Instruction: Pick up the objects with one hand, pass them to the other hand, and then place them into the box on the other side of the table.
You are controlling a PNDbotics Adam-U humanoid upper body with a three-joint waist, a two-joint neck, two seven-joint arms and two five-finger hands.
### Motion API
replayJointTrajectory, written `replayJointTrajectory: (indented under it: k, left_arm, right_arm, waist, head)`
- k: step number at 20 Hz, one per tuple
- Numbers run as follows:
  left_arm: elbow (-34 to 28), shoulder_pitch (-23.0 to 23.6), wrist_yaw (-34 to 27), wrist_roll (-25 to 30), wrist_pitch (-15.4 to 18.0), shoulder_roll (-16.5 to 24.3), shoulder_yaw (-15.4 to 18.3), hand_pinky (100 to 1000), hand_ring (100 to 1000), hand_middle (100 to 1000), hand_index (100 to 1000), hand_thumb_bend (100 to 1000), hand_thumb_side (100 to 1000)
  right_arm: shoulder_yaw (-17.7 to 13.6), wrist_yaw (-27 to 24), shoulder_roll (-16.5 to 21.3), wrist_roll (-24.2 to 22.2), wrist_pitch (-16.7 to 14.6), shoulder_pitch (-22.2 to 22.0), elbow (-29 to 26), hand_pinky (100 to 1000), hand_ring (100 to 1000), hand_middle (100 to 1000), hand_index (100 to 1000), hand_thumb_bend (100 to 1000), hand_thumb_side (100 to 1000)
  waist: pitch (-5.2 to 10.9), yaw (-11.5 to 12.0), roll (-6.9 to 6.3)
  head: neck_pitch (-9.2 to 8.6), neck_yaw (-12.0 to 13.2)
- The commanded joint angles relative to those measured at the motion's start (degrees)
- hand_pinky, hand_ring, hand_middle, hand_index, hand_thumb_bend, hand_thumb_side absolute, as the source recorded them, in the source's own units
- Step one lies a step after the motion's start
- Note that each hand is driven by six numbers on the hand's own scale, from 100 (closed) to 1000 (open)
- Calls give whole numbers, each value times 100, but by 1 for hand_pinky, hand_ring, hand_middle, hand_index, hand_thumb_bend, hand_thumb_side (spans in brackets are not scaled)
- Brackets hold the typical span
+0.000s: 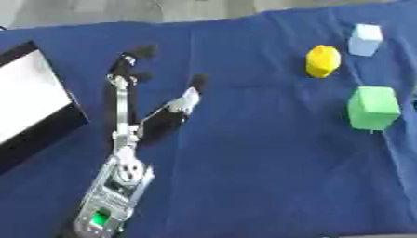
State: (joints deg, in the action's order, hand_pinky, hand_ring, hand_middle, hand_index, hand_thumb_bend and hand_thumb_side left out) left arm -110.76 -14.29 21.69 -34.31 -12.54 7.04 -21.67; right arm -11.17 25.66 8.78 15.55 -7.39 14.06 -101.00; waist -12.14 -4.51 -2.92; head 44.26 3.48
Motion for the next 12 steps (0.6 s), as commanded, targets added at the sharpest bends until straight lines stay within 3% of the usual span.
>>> replayJointTrajectory:
  k: [1,6,12]
  left_arm:
    - [-142,4,7,-52,-27,69,93,699,853,679,758,626,375]
    - [-222,35,24,-65,-56,81,158,700,852,679,758,629,381]
    - [-259,40,27,-45,-81,87,172,702,852,681,758,643,393]
  right_arm:
    - [16,10,82,-52,-12,17,-67,684,830,831,853,100,517]
    - [49,-18,97,-148,-55,-49,-67,691,835,836,858,100,516]
    - [39,-36,100,-191,-74,-58,-71,692,836,836,859,100,518]
  waist:
    - [213,2,61]
    - [319,99,62]
    - [340,119,55]
  head:
    - [-14,-103]
    - [-14,-263]
    - [-14,-240]
